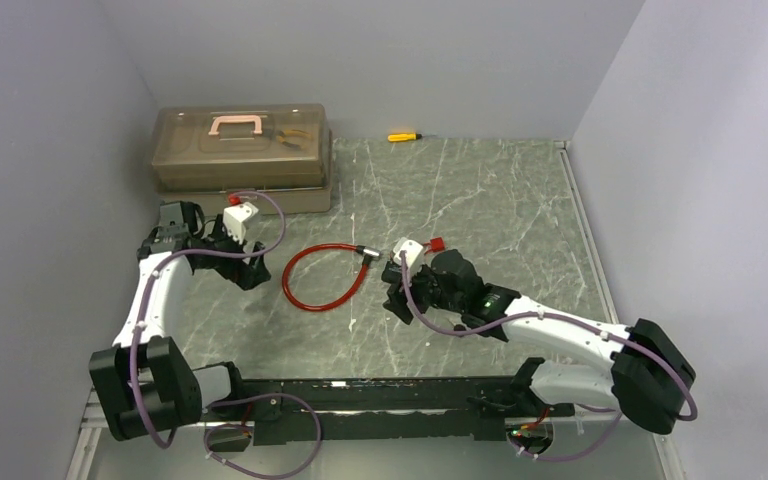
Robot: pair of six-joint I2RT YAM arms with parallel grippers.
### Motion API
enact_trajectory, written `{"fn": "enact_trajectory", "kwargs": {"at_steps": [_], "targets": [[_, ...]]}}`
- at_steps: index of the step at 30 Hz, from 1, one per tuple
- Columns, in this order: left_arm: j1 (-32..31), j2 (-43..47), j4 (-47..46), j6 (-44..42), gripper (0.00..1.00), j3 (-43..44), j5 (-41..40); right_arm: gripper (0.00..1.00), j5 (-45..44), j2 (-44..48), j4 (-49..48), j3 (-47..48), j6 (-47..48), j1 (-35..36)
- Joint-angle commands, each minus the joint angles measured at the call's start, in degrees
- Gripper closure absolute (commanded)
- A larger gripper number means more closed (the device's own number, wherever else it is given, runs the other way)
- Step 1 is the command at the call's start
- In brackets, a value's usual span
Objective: Unlock with the key
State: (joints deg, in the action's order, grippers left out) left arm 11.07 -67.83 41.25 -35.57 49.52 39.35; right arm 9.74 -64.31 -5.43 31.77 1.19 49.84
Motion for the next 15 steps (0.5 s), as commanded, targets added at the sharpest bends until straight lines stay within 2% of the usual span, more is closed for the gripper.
{"fn": "enact_trajectory", "kwargs": {"at_steps": [1,3,6,13,15], "targets": [[3.82,-2.05,6.21,-17.65,0.01,4.14,6.6,0.32,3.49,-3.61,-2.91,0.31,3.65,-1.17],[4.21,-2.92,6.03,-21.0,0.01,4.92,7.71,0.32,5.27,-4.17,-2.37,0.58,5.86,-1.24],[4.2,-2.44,3.39,-24.39,0.01,2.69,11.17,0.33,2.63,-3.6,-3.93,-0.59,7.98,-2.24],[2.17,0.02,3.17,-33.22,0.01,-0.86,19.97,0.36,-1.45,-4.35,-10.1,-3.44,3.73,-7.96],[0.17,3.23,0.08,-34.27,0.01,-4.24,20.72,0.36,-2.71,-4.0,-12.1,-5.02,3.88,-8.01]]}}
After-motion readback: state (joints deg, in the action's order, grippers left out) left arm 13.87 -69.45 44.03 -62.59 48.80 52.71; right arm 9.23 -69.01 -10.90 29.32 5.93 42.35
